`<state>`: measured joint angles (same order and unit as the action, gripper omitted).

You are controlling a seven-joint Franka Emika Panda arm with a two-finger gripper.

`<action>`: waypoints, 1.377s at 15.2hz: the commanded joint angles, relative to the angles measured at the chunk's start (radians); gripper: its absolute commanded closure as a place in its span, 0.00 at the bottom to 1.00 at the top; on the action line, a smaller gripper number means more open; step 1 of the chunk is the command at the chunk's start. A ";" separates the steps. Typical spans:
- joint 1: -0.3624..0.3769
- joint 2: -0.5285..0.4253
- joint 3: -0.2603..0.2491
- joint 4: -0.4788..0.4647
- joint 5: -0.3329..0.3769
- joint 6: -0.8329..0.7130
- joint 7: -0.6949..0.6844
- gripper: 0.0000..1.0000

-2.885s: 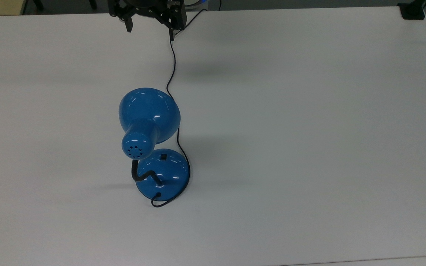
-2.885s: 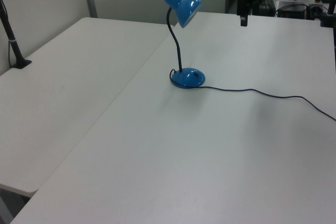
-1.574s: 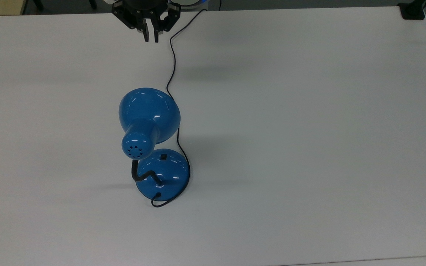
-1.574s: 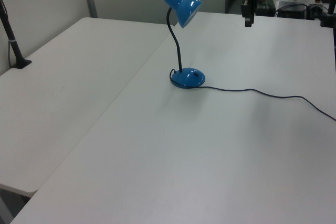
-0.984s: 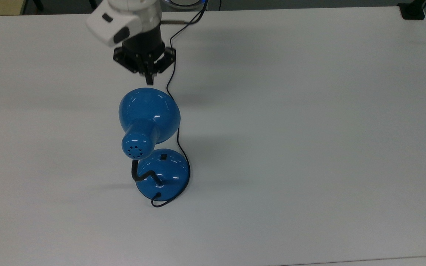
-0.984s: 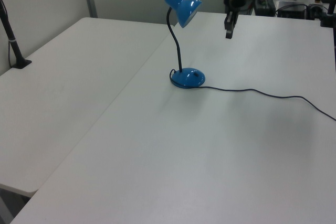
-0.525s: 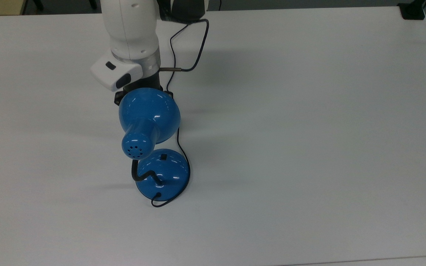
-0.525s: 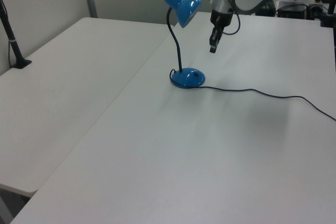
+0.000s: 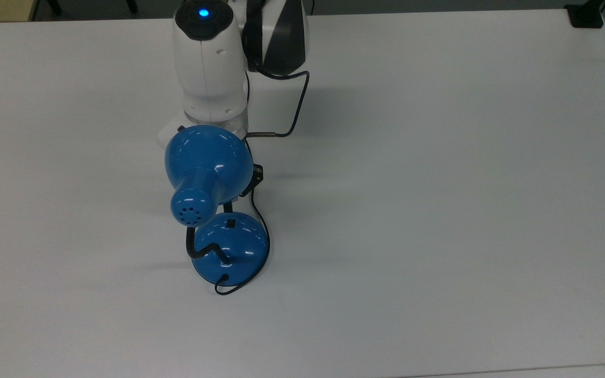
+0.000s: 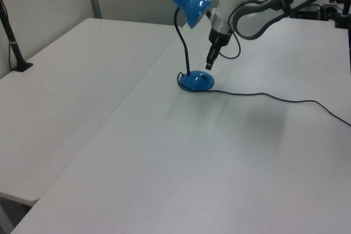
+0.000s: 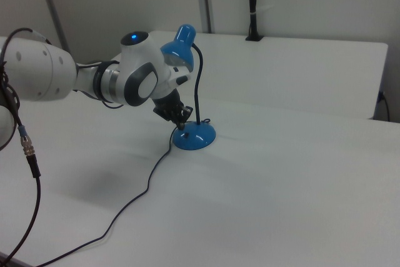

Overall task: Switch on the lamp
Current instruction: 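Press the switch on the lamp base with the closed gripper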

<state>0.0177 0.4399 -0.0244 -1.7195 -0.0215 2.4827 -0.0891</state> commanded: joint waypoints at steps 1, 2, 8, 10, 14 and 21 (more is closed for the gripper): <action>0.022 0.026 -0.006 0.003 0.015 0.062 0.022 1.00; 0.025 0.034 -0.006 0.001 0.012 0.082 0.029 1.00; 0.019 0.049 -0.008 0.003 0.002 0.104 0.022 1.00; 0.016 0.049 -0.008 0.001 -0.006 0.104 0.020 1.00; 0.018 0.059 -0.008 0.003 -0.008 0.104 0.020 1.00; 0.019 0.102 -0.008 0.005 -0.006 0.214 0.043 1.00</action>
<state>0.0292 0.5159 -0.0267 -1.7179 -0.0230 2.6328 -0.0703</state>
